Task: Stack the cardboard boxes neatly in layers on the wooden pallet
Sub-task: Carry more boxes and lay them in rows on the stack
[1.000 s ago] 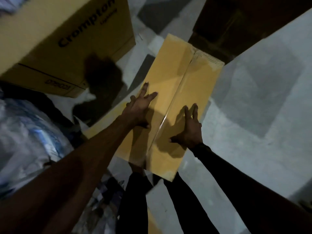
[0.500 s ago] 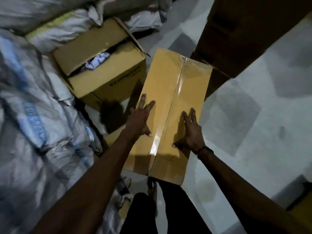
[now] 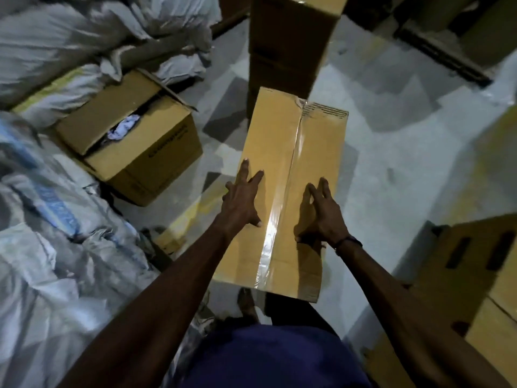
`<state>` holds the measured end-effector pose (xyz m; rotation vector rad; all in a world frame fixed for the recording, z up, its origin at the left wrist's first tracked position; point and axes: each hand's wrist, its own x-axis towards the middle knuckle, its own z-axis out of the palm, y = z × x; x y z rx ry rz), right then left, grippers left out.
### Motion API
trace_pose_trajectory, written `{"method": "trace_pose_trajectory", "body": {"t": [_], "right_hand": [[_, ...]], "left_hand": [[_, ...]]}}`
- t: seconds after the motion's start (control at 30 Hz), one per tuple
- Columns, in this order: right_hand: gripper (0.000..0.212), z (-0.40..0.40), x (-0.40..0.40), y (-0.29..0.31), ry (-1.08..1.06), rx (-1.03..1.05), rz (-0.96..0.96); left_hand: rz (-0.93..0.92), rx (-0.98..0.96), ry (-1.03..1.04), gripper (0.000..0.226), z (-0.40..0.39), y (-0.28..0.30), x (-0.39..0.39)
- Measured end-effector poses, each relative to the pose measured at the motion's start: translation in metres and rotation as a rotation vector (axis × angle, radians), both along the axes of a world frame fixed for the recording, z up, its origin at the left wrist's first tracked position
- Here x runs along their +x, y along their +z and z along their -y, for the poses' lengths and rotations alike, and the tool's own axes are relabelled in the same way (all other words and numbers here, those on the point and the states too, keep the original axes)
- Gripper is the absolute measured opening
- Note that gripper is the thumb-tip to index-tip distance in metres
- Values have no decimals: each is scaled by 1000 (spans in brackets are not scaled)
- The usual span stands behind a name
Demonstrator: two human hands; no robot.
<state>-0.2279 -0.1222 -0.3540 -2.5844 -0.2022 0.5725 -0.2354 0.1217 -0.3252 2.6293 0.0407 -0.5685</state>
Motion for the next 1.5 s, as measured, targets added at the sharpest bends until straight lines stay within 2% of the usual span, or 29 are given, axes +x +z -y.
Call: {"method": "trace_pose_trajectory", "body": {"t": [0.17,0.53,0.7,1.07,1.17,1.27,1.5], "right_hand": [[162,66,-48,36,-157,-13,53],[150,217,-190,104,-543,-98,122],[155,292,-288,126,-700,-97,132],[160,442,-511,132,-969,-174,134],[157,479,-545,135,-1006,-205,125],[162,512,-566,139,-1049,-209,99],[158,596,-571,140,-1095,-236,62]], "left_hand": [[10,-35,-111,143,69,39,-21],[79,-94,-454,138,247,76,-88],[72,-127,-614,137,341,91,-153],[119,-163,-884,146,522,93,-327],[123,-178,-923,146,562,98,-356],[144,-198,-957,144,600,104,-376],[181,-192,-995,143,695,89,-380]]}}
